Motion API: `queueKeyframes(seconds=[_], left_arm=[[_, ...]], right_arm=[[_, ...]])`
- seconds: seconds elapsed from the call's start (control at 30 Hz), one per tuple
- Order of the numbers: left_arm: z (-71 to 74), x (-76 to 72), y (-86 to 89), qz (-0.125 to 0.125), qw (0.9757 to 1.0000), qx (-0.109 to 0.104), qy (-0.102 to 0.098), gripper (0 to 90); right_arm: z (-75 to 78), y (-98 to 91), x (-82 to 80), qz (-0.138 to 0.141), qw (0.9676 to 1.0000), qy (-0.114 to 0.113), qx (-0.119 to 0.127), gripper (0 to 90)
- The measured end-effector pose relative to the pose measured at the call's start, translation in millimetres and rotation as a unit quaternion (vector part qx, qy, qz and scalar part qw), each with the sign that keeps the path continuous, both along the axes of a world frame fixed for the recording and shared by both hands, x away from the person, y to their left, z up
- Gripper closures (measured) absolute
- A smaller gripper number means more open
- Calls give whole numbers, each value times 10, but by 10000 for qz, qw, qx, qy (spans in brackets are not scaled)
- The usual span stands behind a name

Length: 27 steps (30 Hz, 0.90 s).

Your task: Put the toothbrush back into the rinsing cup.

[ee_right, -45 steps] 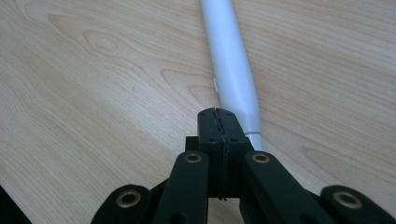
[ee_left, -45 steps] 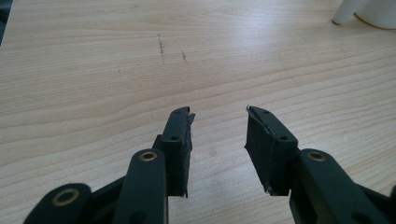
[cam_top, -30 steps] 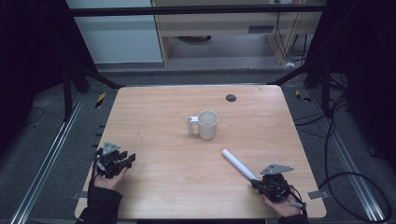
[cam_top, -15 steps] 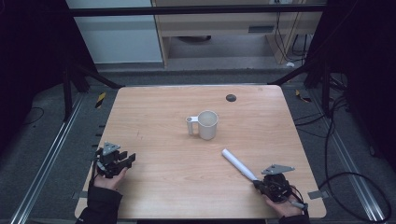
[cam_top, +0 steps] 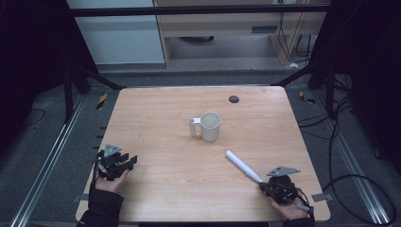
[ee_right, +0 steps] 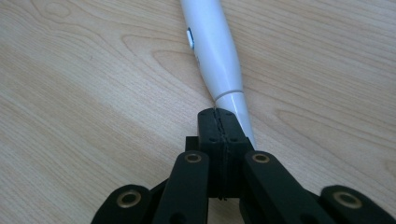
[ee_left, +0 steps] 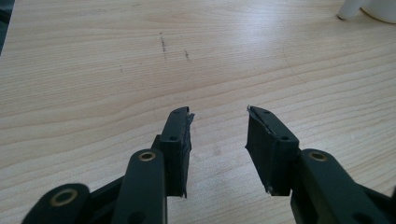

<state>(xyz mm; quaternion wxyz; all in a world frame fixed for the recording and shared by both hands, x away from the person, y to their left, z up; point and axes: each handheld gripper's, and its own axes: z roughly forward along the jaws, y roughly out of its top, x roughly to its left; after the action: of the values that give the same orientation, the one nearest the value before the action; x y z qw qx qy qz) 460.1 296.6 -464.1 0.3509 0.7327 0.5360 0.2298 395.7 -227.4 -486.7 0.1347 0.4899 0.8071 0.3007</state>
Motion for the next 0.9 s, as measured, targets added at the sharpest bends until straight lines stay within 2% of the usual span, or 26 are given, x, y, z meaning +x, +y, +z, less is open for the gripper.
queueKeyframes(seconds=[0.9], left_arm=[[-1, 2, -3, 3, 10000, 6, 2, 588]], right_arm=[[11, -101, 18, -399, 9992, -36, -65, 900]])
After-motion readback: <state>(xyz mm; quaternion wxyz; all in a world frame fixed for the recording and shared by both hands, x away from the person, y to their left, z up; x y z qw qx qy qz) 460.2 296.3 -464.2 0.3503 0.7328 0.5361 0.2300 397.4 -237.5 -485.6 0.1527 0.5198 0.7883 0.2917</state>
